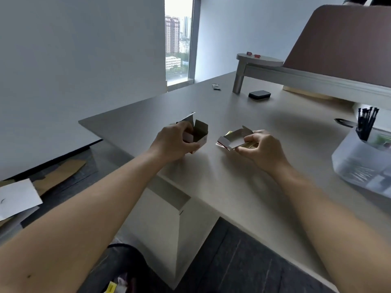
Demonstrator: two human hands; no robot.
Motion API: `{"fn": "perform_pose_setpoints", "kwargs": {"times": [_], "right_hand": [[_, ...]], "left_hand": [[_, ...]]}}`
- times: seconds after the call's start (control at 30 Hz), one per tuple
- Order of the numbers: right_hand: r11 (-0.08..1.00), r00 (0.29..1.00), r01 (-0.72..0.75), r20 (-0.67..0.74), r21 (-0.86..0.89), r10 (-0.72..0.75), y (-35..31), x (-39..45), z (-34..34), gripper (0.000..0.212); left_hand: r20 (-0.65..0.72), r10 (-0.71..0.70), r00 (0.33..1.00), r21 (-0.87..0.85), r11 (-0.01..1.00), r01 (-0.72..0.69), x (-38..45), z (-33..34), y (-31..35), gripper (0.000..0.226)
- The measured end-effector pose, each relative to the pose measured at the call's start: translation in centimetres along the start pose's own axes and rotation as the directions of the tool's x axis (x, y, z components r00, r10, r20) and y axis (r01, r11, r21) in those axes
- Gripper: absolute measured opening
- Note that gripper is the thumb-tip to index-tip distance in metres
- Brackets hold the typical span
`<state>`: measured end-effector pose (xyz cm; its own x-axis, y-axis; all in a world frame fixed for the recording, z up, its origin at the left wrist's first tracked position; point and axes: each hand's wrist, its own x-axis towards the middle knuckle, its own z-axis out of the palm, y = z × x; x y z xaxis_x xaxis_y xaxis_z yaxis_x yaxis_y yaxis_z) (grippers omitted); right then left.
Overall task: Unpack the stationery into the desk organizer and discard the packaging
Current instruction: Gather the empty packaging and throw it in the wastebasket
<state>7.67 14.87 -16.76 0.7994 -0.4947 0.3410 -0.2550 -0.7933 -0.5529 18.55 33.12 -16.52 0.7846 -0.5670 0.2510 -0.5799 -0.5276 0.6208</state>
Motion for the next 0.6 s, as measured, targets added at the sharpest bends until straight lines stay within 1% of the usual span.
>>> {"fn": "perform_pose_setpoints", "kwargs": {"times": [0.1, 0.17, 0.23, 0.27, 0.33, 0.47, 0.53, 0.6], "right_hand": [[0.999, 1.000, 0.026, 0.003, 0.044, -0.026, -2.5, -2.1, 1.0, 0.037], [0.995, 0.999, 0.033, 0.016, 0.091, -0.034, -4.2, -3.8, 1.6, 0.037], [0.992, 0.998, 0.054, 0.036, 0.116, -0.059, -6.1, -5.6, 2.3, 0.036], [0.990, 0.996, 0.073, 0.043, 0.120, -0.078, -7.0, -6.5, 2.6, 0.036], [0.985, 0.992, 0.103, 0.054, 0.136, -0.111, -8.8, -8.2, 3.5, 0.035], [0.966, 0.978, 0.166, 0.094, 0.196, -0.187, -12.8, -12.2, 5.4, 0.029], [0.952, 0.960, 0.209, 0.141, 0.222, -0.243, -14.7, -14.7, 6.7, 0.026], [0.939, 0.937, 0.236, 0.198, 0.250, -0.289, -15.8, -17.6, 8.8, 0.028]], "left_hand": [[0.004, 0.047, 0.999, 0.034, 0.998, -0.047, -3.7, -2.4, -1.3, 0.055], [0.000, 0.071, 0.997, 0.072, 0.995, -0.071, -6.2, -4.0, -2.0, 0.071], [-0.015, 0.056, 0.998, 0.071, 0.996, -0.055, -9.0, -5.5, -2.6, 0.085], [-0.030, 0.045, 0.999, 0.067, 0.997, -0.043, -10.4, -6.2, -2.9, 0.088], [-0.058, 0.007, 0.998, 0.063, 0.998, -0.004, -13.2, -7.7, -3.6, 0.085], [-0.115, -0.092, 0.989, 0.059, 0.993, 0.100, -19.3, -10.3, -6.2, 0.066], [-0.130, -0.148, 0.980, 0.072, 0.985, 0.158, -22.5, -11.0, -7.8, 0.062], [-0.145, -0.207, 0.968, 0.067, 0.974, 0.218, -25.8, -10.9, -9.6, 0.060]]}}
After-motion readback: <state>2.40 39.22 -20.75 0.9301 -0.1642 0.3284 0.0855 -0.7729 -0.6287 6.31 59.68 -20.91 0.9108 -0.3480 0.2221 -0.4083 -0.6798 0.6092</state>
